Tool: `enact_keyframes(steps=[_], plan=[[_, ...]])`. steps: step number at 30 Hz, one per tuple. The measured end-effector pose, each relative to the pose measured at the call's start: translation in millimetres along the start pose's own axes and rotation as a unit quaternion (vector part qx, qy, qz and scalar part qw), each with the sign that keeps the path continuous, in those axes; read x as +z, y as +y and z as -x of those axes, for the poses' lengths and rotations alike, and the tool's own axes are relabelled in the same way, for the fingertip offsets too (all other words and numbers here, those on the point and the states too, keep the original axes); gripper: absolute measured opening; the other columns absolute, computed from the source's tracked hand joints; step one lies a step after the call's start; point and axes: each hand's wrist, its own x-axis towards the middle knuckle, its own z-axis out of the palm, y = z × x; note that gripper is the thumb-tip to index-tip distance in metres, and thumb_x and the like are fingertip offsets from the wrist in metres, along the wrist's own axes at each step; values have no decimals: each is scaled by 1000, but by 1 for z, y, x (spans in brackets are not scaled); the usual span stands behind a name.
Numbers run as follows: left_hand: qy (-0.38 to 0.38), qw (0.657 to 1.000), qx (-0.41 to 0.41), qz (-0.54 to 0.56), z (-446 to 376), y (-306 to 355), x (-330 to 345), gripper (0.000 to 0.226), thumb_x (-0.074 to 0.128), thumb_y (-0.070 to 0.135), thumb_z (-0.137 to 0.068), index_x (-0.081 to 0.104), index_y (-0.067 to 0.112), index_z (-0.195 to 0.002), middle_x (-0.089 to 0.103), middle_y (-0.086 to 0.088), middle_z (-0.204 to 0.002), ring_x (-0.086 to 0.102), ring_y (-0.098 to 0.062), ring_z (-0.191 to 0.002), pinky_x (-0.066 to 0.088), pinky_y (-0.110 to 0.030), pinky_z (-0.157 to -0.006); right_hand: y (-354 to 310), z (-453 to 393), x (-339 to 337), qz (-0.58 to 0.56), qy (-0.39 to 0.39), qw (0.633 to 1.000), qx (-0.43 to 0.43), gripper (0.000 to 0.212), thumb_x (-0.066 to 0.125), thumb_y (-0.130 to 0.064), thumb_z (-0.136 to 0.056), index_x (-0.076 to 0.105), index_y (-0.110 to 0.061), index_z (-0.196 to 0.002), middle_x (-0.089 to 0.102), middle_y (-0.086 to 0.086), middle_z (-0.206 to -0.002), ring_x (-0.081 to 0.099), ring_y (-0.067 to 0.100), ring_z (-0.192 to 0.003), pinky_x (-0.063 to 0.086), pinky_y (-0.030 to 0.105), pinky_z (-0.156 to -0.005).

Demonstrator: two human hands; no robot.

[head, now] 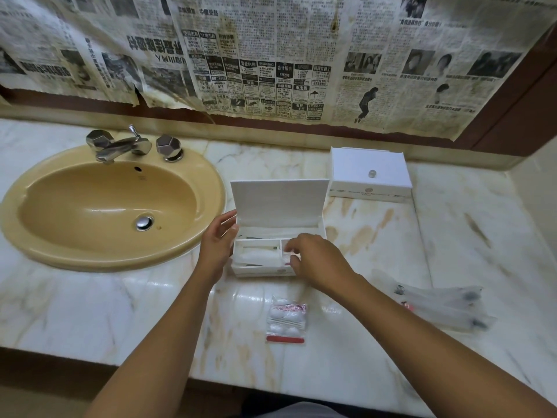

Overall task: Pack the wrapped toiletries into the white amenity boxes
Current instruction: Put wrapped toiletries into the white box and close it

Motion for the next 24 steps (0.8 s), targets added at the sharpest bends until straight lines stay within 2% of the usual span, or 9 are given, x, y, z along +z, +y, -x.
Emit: enact_keyframes(steps=[3,8,12,15,20,24], plan=[[3,1000,4,0,0,0,0,26,55,16,-98,59,26,-121,64,24,-102,57,18,-73,37,-26,-62,-14,26,2,-16,27,999,-43,26,52,-21,-92,66,-21,-114,63,-2,-110,59,18,-101,49,32,-85],[4,1000,2,2,1,0,0,26,56,18,-98,59,27,-122,63,23,-104,57,12,-78,39,-25,-64,-12,51,37,9,-66,997,-37,30,53,-18,-89,63,-17,-118,61,2,-116,56,24,-109,45,30,-85],[3,1000,2,1,2,0,0,25,55,19,-98,59,28,-121,63,23,-103,54,5,-78,39,-25,-63,-4,55,60,65,-115,991,-33,32,51,-8,-83,60,-12,-113,57,7,-109,53,27,-102,43,32,-75],[3,1000,2,5,2,1,0,26,55,19,-98,59,28,-122,62,22,-106,56,6,-83,40,-25,-65,0,54,66,74,-109,991,-38,30,51,-2,-82,58,-11,-110,56,7,-107,52,27,-100,39,31,-70],[2,1000,-4,4,2,1,0,28,55,18,-98,58,26,-125,61,23,-108,56,7,-93,42,-25,-69,0,51,61,56,-86,994,-33,28,52,-2,-82,61,-11,-107,58,5,-106,53,25,-101,44,32,-75],[5,1000,-1,6,1,0,0,26,55,17,-98,59,27,-122,62,22,-106,54,4,-80,40,-23,-63,-9,46,37,33,-34,998,-45,26,53,-7,-84,66,-14,-106,62,4,-108,54,25,-104,46,33,-80]])
